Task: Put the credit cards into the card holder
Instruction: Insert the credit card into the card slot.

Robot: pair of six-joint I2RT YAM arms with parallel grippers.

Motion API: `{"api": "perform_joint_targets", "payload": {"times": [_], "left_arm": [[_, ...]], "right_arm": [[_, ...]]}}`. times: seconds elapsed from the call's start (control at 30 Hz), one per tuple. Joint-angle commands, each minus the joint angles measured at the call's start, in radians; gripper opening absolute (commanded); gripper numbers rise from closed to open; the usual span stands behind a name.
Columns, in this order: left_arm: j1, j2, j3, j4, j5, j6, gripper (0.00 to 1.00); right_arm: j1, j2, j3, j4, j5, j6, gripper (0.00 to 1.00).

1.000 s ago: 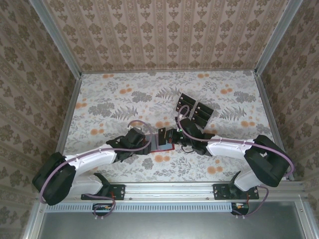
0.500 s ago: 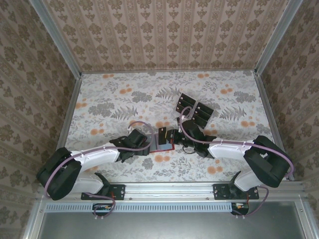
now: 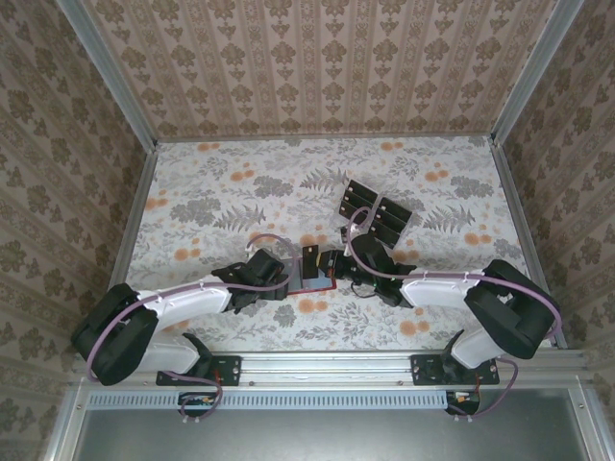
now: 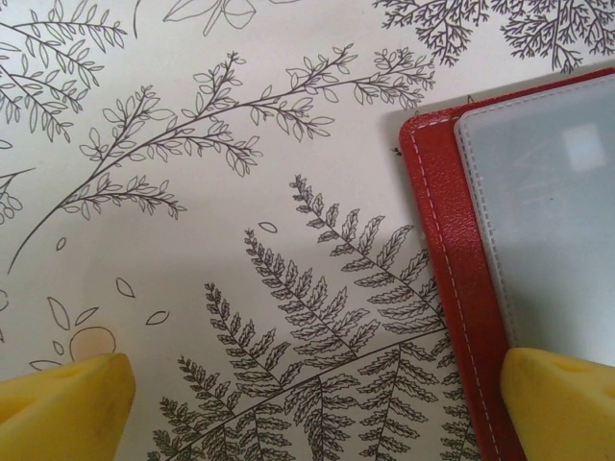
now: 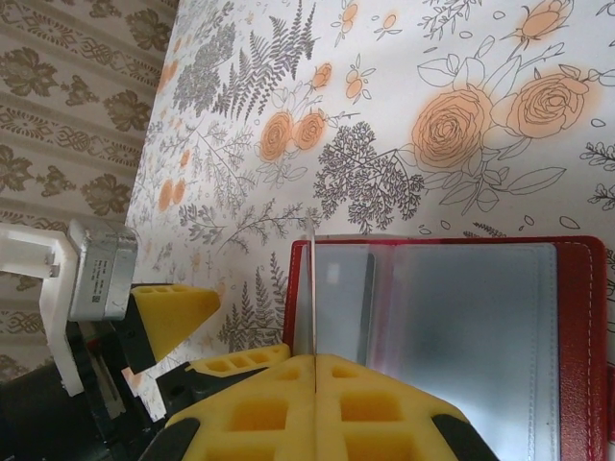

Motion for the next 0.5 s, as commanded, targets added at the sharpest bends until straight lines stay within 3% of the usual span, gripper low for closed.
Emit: {"api": "perform_joint_targets", "payload": {"times": [0.0, 0.47], "left_arm": [[-0.006, 0.004, 0.008, -0.029, -0.023, -0.021, 1.0], [-0.006, 0.004, -0.001, -0.024, -0.022, -0.024, 1.0]], "right_arm": [[-0.006, 0.03, -0.024, 0.082, -0.021, 0.005, 0.0], [-0.004, 0.133, -0.066, 0.229, -0.014, 0.039, 0.0]]}}
